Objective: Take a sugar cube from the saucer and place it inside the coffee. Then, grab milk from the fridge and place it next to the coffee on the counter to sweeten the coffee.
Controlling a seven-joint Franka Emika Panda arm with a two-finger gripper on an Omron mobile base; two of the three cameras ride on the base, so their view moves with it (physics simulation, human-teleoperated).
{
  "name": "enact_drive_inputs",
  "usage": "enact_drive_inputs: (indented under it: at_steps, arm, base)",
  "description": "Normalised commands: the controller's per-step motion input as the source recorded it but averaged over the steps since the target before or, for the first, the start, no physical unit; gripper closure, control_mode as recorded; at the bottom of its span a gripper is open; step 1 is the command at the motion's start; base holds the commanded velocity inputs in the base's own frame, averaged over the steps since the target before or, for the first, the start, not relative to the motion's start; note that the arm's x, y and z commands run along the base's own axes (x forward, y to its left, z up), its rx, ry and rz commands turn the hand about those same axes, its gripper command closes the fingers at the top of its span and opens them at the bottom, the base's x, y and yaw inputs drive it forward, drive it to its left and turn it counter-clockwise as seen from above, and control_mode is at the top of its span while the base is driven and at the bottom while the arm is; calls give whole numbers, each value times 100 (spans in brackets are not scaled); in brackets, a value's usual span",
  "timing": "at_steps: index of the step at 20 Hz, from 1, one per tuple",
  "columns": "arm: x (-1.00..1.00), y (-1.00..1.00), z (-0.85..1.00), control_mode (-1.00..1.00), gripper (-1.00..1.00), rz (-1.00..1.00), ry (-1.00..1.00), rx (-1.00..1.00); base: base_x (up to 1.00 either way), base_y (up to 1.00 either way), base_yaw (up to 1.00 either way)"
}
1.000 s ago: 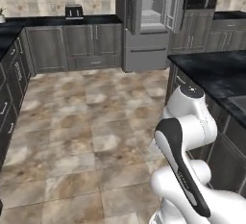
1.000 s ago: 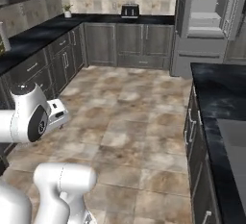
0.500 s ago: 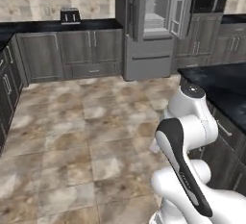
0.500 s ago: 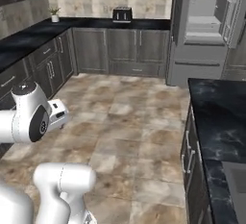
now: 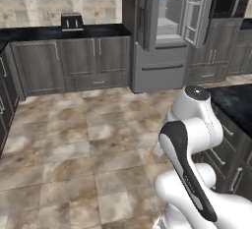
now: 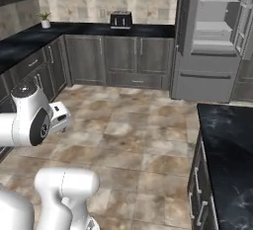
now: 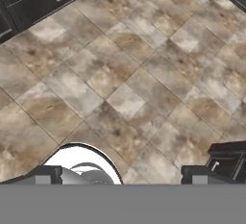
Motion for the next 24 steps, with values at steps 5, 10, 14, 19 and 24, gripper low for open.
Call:
enact_drive_inputs:
  at_steps: [5,10,14,19,24]
  arm:
    - [0,0,0,100,-100,0,0,0]
    - [0,0,0,100,-100,0,0,0]
    - [0,0,0,100,-100,0,0,0]
    - [0,0,0,100,-100,0,0,0]
    - [0,0,0,100,-100,0,0,0]
  base:
    - [100,-9,-1]
    - [100,-8,-1]
    - [100,-8,-1]
    - [100,-12,-1]
    - [100,-28,-4]
